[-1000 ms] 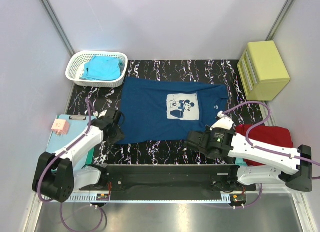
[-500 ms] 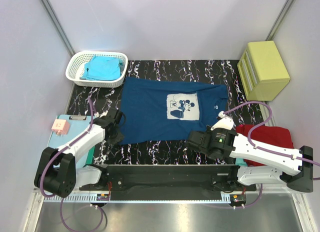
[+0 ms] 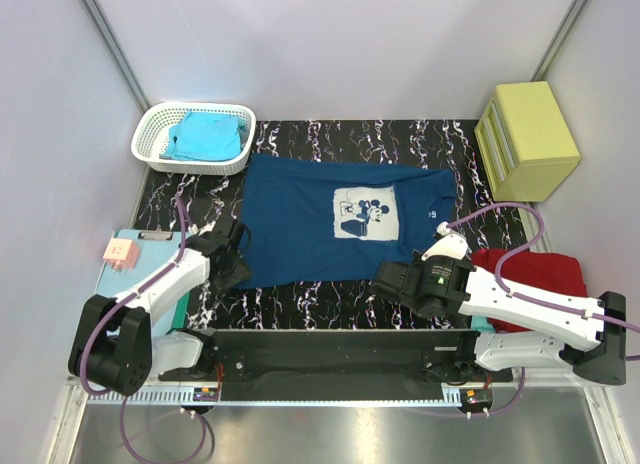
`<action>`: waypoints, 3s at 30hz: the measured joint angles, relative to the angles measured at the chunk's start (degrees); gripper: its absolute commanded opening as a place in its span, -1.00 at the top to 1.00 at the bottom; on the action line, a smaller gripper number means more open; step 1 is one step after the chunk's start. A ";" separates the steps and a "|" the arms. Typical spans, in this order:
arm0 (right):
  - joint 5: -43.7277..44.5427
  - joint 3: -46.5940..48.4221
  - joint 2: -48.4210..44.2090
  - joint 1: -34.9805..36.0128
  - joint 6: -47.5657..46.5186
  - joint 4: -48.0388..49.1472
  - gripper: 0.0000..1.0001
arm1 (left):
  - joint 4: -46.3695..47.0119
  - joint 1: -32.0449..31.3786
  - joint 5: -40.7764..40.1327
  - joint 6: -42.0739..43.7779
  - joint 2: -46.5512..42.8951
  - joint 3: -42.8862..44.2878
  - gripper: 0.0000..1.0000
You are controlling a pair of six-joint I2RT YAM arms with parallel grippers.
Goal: Fold and stack the t-shirts
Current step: Grap the side of the flattened tshirt closest away from the robot with both arms, then fold the flattened tshirt in 1/3 of the way
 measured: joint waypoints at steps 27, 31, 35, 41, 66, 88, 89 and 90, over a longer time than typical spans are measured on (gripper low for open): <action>-0.02 -0.07 -0.37 -0.04 -0.02 0.00 1.00 | 1.11 0.24 0.13 -0.28 1.51 0.00 1.00; 0.11 -0.07 -0.37 -0.07 0.11 0.00 1.00 | 0.85 0.22 0.15 -0.24 0.59 0.00 1.00; 1.53 1.14 -0.50 -0.22 0.72 -0.02 1.00 | -1.57 -0.31 -0.44 0.22 -4.04 1.38 1.00; 4.68 5.90 -1.20 -4.92 -1.18 -0.02 1.00 | -4.79 -0.44 -2.67 2.01 -7.52 10.14 1.00; 10.32 10.64 6.03 -31.95 -29.46 2.58 1.00 | -5.75 3.41 -4.96 6.82 4.46 22.53 1.00; 7.61 12.26 20.02 -43.25 -46.77 19.56 1.00 | -3.17 5.35 -6.25 8.92 24.13 40.61 1.00; 7.43 12.94 20.90 -43.63 -47.23 20.13 1.00 | -3.08 5.35 -6.32 9.03 25.14 41.99 1.00; 7.37 13.68 21.86 -43.98 -47.69 20.68 1.00 | -2.91 5.35 -6.36 9.05 25.97 42.97 1.00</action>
